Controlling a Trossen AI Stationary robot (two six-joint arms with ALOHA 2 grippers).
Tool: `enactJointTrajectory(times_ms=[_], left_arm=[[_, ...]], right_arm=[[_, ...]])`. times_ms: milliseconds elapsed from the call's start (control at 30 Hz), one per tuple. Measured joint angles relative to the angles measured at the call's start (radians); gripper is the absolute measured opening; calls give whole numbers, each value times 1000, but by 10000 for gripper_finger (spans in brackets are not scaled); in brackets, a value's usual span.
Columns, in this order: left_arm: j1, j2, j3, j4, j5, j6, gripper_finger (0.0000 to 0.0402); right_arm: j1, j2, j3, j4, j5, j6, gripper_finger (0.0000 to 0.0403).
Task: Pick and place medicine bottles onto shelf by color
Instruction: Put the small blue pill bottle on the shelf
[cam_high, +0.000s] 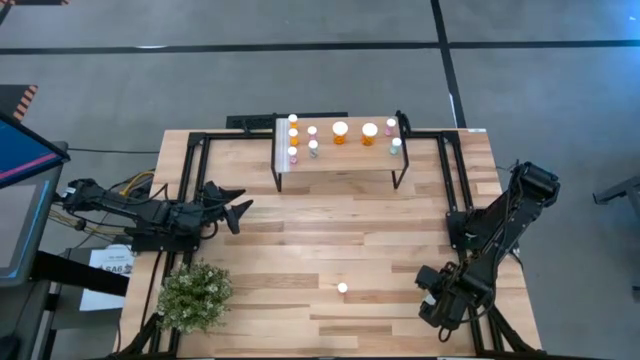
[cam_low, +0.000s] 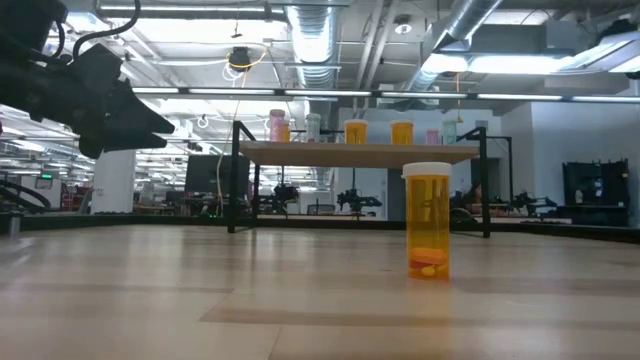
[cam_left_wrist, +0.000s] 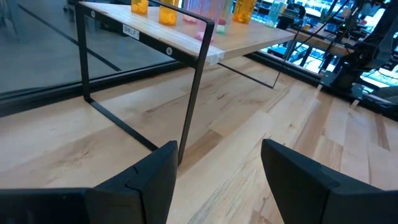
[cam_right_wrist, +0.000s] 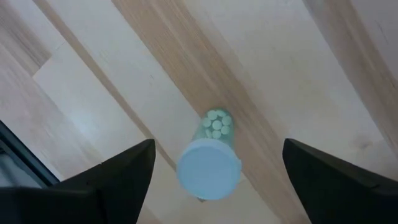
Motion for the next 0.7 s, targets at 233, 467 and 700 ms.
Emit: enactJointTrajectory(times_ms=[233, 467, 700], left_arm=[[0, 0, 0, 0, 0, 0, 219], [0, 0, 0, 0, 0, 0, 219], [0, 0, 0, 0, 0, 0, 219]], right_arm=[[0, 0, 0, -3, 0, 0, 344], [0, 0, 0, -13, 0, 8, 299], [0, 0, 0, -17, 0, 8, 269]])
